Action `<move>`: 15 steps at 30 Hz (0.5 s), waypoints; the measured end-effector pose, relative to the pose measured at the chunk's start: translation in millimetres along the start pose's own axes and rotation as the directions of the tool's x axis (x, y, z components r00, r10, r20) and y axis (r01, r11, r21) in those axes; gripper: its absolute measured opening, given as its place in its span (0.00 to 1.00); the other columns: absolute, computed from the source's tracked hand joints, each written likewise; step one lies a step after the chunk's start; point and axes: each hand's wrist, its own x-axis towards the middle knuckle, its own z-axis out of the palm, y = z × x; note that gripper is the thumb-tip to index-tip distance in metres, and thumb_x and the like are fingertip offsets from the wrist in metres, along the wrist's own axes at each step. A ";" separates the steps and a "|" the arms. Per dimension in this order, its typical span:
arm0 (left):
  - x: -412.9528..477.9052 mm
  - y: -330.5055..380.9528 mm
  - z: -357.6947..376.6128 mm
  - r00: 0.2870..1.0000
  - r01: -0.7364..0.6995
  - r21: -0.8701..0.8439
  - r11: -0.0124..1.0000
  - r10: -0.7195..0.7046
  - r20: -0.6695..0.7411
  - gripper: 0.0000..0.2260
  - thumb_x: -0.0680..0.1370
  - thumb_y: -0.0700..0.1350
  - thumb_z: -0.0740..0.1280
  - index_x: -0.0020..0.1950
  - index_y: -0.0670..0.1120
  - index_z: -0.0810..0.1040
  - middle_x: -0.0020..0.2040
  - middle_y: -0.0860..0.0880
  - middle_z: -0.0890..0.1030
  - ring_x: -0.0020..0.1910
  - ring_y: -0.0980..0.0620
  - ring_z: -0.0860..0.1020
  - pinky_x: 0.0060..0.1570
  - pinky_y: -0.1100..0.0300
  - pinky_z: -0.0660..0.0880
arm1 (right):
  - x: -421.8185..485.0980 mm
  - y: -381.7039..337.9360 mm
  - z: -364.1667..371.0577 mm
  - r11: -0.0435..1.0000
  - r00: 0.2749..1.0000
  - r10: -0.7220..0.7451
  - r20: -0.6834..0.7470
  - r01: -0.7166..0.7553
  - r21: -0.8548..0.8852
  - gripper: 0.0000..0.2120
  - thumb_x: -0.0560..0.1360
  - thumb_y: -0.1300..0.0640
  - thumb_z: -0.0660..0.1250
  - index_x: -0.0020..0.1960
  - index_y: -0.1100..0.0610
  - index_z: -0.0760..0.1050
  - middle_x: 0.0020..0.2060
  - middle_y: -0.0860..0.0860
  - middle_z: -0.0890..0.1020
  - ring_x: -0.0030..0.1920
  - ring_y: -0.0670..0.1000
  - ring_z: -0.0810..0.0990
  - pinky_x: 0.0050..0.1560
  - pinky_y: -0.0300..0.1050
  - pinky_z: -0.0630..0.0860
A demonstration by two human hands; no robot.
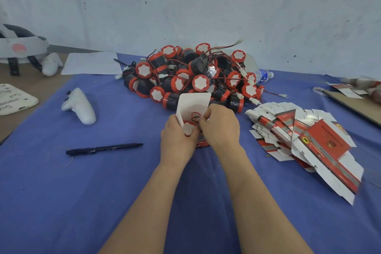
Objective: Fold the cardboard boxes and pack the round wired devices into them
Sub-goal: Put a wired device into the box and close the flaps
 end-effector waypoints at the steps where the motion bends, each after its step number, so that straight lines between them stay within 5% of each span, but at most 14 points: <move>1: 0.1 -0.3 0.2 1.000 0.000 0.000 1.000 0.000 0.001 0.18 0.74 0.51 0.70 0.59 0.46 0.69 0.52 0.51 0.75 0.53 0.47 0.76 0.45 0.54 0.74 | 0.0 -0.9 1.9 1.000 1.000 0.000 -0.006 0.000 -0.011 0.07 0.76 0.59 0.61 0.50 0.59 0.77 0.48 0.54 0.80 0.47 0.55 0.78 0.41 0.47 0.75; 15: -1.4 -0.2 -2.5 1.000 0.001 -0.040 0.999 -0.001 0.017 0.15 0.75 0.49 0.69 0.53 0.50 0.64 0.51 0.51 0.75 0.52 0.48 0.74 0.45 0.53 0.73 | -1.5 -0.1 6.5 0.977 0.997 -0.070 0.029 0.074 -0.202 0.11 0.79 0.53 0.59 0.49 0.58 0.77 0.47 0.53 0.79 0.52 0.55 0.71 0.44 0.45 0.63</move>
